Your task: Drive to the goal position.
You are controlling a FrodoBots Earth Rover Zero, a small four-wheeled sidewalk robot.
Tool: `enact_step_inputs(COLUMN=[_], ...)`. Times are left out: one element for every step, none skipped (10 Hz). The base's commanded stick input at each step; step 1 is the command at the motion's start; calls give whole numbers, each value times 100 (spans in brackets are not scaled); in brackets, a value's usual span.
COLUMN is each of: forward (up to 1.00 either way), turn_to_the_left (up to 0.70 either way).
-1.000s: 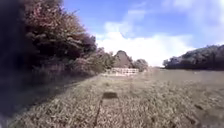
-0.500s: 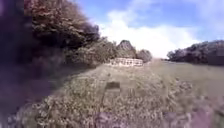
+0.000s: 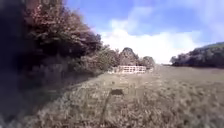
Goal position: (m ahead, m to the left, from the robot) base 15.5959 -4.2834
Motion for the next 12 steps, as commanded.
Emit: enact_step_inputs(forward=[70, 70, 70, 70, 70, 70, 70, 70, 70, 70, 70, 70], turn_to_the_left=[-35, -35, -35, -35, -35, -35, -35, -35, -35, -35, -35, -35])
